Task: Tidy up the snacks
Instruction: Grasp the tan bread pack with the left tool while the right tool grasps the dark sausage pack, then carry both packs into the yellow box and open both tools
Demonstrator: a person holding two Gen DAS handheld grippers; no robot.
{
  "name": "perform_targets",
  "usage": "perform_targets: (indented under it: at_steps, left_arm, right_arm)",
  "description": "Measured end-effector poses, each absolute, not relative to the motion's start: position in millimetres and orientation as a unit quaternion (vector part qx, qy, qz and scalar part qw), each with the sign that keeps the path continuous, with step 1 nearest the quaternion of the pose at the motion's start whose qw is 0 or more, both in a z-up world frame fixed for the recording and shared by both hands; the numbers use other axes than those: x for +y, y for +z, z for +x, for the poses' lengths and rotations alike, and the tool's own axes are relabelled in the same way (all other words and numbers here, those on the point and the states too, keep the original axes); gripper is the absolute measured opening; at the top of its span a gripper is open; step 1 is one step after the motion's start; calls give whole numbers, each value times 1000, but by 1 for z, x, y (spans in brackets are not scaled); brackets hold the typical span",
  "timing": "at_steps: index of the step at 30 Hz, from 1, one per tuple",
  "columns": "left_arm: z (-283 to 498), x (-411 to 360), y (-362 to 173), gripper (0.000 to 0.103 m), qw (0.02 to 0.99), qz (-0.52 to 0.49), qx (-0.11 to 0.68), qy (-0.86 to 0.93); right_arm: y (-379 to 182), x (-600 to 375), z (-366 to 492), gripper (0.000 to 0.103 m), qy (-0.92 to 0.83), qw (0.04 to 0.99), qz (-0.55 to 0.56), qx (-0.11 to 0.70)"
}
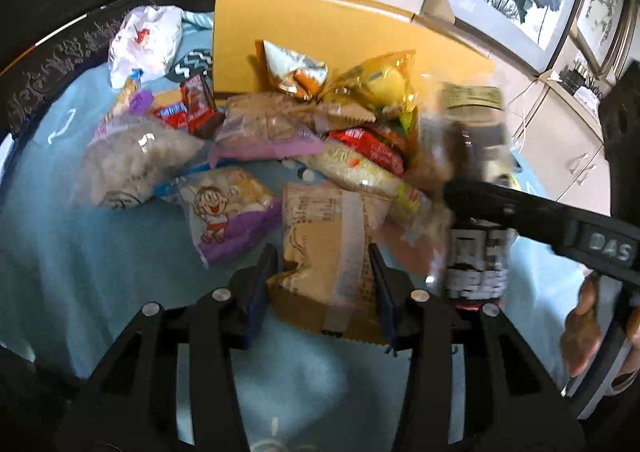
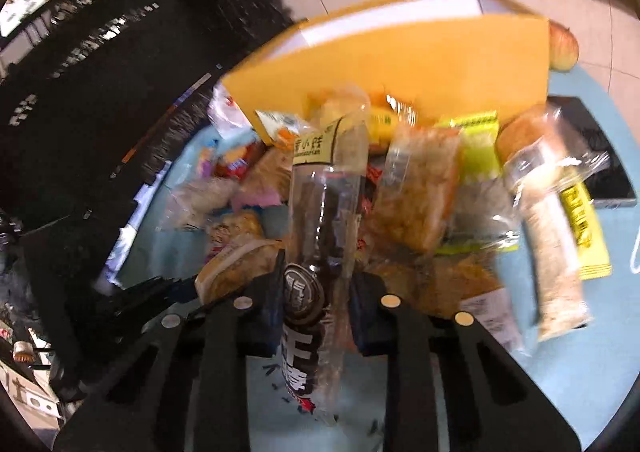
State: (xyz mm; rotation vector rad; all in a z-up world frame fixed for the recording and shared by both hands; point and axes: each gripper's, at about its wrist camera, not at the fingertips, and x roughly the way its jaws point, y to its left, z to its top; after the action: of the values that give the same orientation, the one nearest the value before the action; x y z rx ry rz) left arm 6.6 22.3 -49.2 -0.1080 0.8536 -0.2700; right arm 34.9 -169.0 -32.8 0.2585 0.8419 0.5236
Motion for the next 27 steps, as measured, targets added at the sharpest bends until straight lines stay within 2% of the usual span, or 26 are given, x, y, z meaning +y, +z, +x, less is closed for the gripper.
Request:
perform_targets:
  at_steps: [8, 14, 21, 24, 27]
  left_arm:
    - [5, 17, -23, 46, 907, -50, 395, -137]
    - [27, 5, 30, 46, 917, -47, 357, -172]
    - [98, -21, 106, 46, 936, -32, 309, -164]
    - [140, -29, 120, 46, 940, -38, 303, -153]
    - [186, -30, 112, 47, 935, -54, 324, -138]
  right_arm:
    - [-8, -203, 22, 27, 242, 889, 151, 358]
    - [40, -229, 25, 27, 248, 908, 167, 294]
    - [101, -248, 74, 27, 238, 927, 185, 223]
    - [119, -244, 107, 27, 219, 937, 179, 204]
    - [120, -238, 146, 28, 193, 945, 173, 200]
